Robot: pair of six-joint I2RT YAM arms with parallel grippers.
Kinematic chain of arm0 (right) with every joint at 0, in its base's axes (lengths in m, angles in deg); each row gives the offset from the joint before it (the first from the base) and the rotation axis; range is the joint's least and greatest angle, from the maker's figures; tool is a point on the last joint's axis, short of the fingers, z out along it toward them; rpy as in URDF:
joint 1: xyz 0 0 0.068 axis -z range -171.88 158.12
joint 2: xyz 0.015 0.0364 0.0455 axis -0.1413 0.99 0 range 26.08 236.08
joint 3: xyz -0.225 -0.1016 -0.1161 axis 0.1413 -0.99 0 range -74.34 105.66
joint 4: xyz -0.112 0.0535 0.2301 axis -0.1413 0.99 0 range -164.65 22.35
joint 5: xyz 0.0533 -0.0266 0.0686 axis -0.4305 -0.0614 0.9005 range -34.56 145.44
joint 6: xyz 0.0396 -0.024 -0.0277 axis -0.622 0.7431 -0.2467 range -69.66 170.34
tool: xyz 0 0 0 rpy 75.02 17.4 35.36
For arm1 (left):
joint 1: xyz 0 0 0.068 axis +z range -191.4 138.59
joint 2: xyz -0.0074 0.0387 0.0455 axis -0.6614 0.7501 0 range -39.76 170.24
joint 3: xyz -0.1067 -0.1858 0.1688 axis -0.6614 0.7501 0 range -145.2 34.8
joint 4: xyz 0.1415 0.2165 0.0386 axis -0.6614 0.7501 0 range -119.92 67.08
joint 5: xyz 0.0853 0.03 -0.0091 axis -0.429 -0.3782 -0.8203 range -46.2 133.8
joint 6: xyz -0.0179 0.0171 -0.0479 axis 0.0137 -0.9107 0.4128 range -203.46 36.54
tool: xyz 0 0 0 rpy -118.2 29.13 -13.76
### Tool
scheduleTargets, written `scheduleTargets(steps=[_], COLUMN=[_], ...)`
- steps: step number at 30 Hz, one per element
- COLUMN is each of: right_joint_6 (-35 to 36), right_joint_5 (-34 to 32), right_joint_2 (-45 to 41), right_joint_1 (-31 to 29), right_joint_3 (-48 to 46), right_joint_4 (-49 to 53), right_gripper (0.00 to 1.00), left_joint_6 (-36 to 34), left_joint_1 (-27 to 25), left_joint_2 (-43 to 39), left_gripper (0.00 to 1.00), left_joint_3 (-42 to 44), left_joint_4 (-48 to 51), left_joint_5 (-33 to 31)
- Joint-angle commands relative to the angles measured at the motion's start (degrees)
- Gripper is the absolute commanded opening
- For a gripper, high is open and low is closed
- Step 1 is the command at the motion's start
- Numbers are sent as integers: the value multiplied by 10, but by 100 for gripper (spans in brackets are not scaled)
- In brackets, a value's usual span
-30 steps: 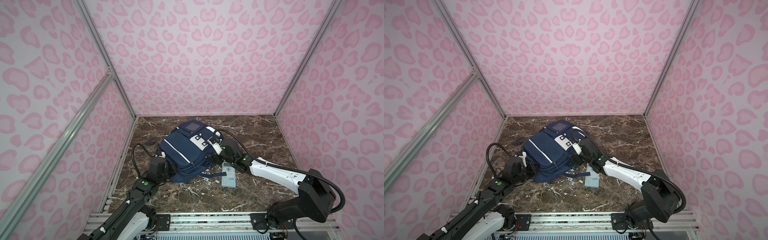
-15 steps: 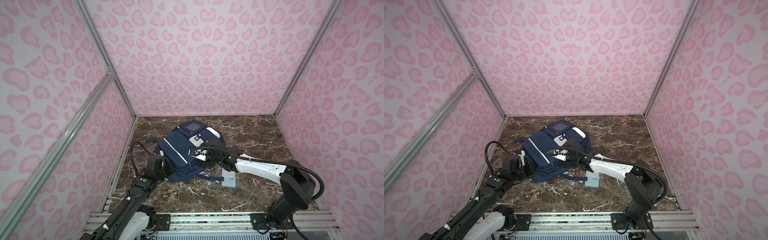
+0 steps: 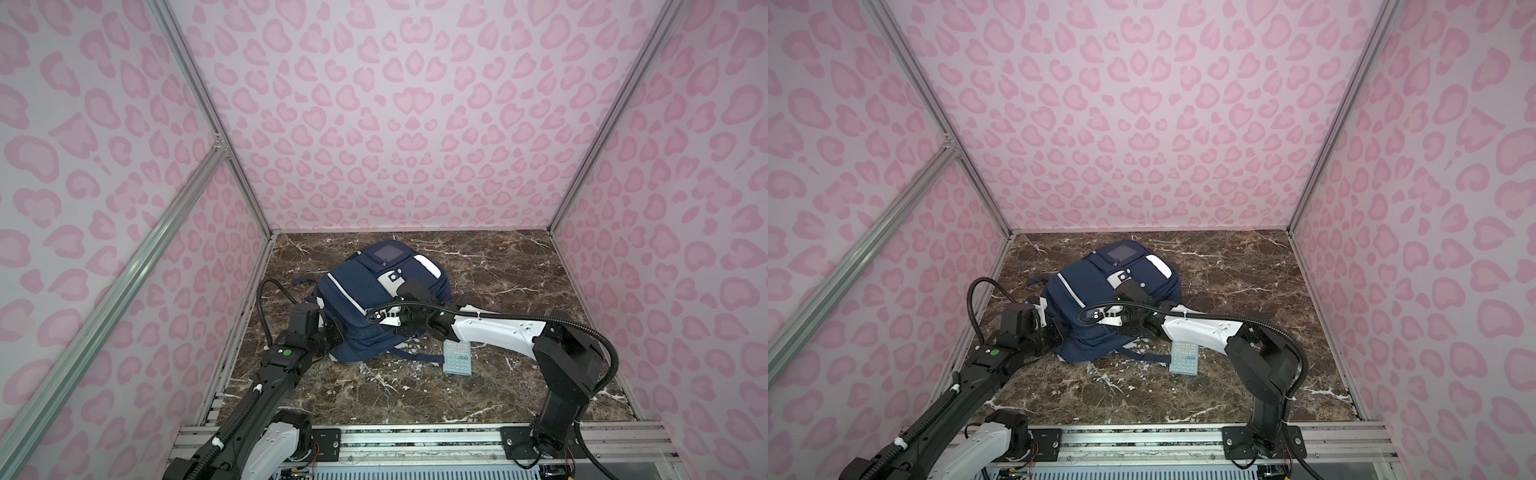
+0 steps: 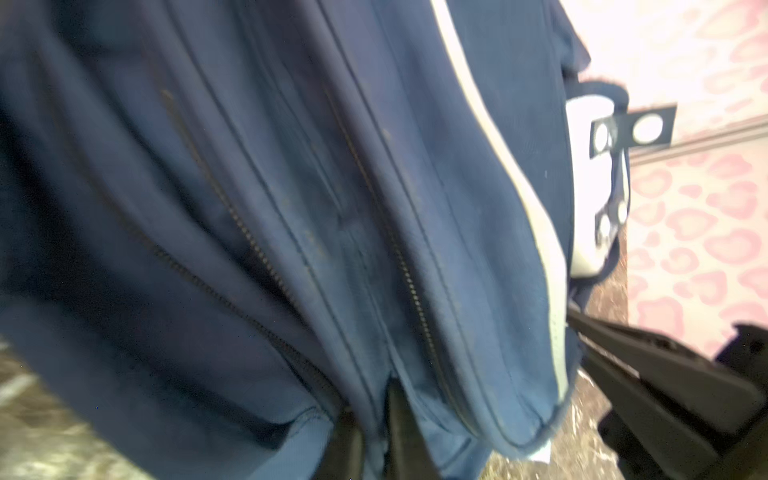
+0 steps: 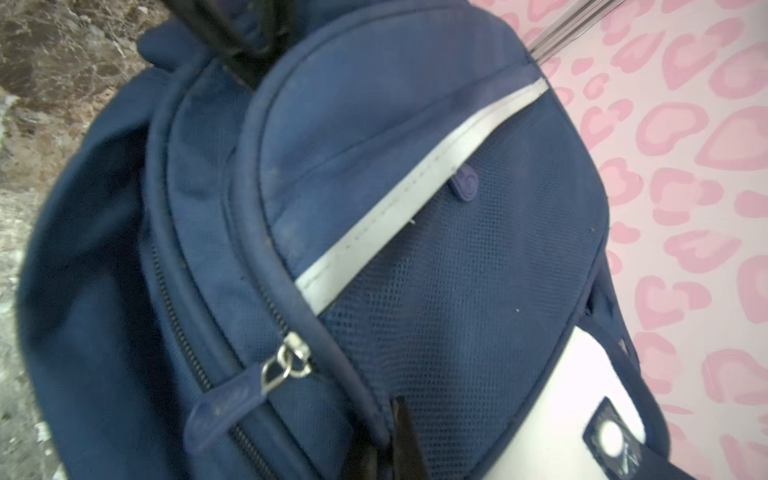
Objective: Pack the student bag
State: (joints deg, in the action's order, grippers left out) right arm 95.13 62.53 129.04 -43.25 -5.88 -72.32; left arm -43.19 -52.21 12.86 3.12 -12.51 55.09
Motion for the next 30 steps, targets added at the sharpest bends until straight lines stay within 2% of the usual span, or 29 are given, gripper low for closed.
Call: scheduleTargets(steps=[1,4,7,10,12,14,17,22,27,30], right_joint_6=[-59,-97,-137,-197,-233,-253,-260,-272,-290,-297], right_joint_5=[20,38,44,62,68,76,91,94,98,99], right_joint_2=[3,16,31,40,45,47,46,50,56,53], right_joint_1=[0,2,3,10,11,11,10,8,7,3], right_joint_3=[11,29,54,75,90,98,94,94,103,101], right_joint_4=[7,18,35,45,55,62,62,60,62,61], right_gripper=[0,0,0,0,0,0,0,0,0,0], left_joint_6=[-30,-41,-40,-2,28,48,39,13,16,11], left_joint_1=[5,-32,-91,-141,-180,-212,-250,-273,-288,-305], left_joint_2=[-12,-56,-76,-80,-82,-86,-92,-72,4,43], left_gripper=[52,69,71,67,57,52,51,52,55,53], left_joint_3=[-38,-62,-75,-34,11,40,50,49,26,8], left_joint_4=[-3,17,48,4,-63,-107,-137,-165,-162,-155], left_joint_5=[-66,-122,-171,-153,-147,-164,-212,-226,-241,-280])
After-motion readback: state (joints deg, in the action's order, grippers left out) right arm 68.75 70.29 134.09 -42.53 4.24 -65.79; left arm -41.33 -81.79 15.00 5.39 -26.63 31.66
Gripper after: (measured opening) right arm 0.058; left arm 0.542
